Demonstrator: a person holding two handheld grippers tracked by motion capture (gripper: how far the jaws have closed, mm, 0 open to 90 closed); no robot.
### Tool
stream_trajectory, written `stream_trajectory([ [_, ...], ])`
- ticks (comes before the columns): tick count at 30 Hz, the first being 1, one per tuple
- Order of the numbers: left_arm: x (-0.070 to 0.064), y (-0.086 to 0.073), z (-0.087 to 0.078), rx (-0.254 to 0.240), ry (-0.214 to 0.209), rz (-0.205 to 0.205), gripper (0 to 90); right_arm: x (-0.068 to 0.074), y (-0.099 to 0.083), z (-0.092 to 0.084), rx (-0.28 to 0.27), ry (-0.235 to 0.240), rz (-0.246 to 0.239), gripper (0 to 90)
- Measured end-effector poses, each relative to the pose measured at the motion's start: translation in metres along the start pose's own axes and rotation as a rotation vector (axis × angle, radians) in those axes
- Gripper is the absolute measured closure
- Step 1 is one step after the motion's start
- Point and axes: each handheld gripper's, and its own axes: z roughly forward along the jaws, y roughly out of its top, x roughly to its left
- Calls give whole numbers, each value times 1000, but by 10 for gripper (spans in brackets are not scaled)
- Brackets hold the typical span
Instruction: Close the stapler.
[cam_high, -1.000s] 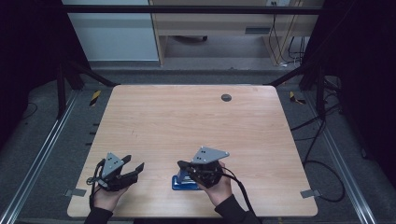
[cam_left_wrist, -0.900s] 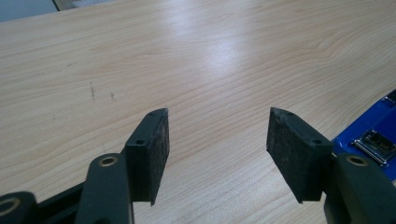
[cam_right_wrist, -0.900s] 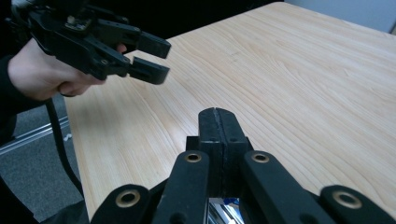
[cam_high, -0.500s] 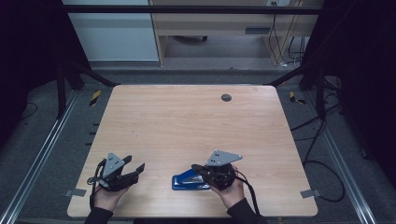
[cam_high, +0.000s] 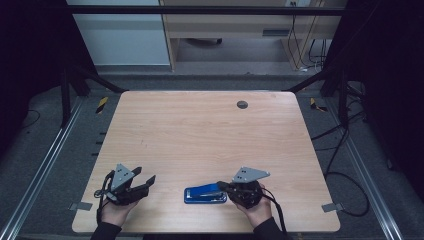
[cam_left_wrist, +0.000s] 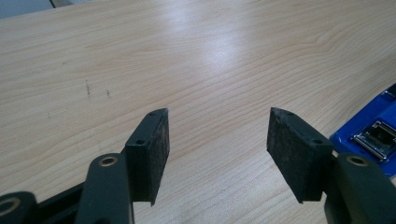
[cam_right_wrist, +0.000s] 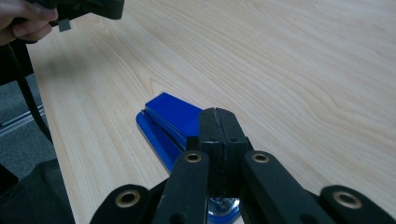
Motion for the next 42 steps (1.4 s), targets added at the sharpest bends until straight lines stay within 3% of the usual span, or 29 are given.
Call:
stream_trajectory([
  [3,-1,0,0,-3,-1,3,391,-1,-5,1,13,-7,1,900],
  [12,-1,0,0,2,-3,9,391,-3,-11,2,-18,-3,6,900],
  [16,-1,0,0,4,-3,3,391,-2,-13,5,1,-21,0,900],
  [20,-1,0,0,3,-4,10,391,-4,-14,6,7,-7,12,900],
  [27,-2,-1,1,7,-6,7,391,0,-16,6,-7,-29,-36,900],
  [28,-2,0,1,7,-5,8,391,0,-17,8,10,-39,-37,900],
  [30,-2,0,1,5,-5,9,391,-1,-20,8,-14,-26,-35,900],
  [32,-1,0,1,4,-5,6,390,-3,-19,8,-13,-17,-13,900],
  [34,-1,-1,1,8,-6,7,390,-3,-19,8,-12,-19,-29,900],
  [36,-1,-1,1,8,-7,7,389,-3,-18,8,-14,-21,-16,900],
  [42,-1,-1,2,11,-11,8,386,-5,-8,-6,-110,-24,-16,848],
])
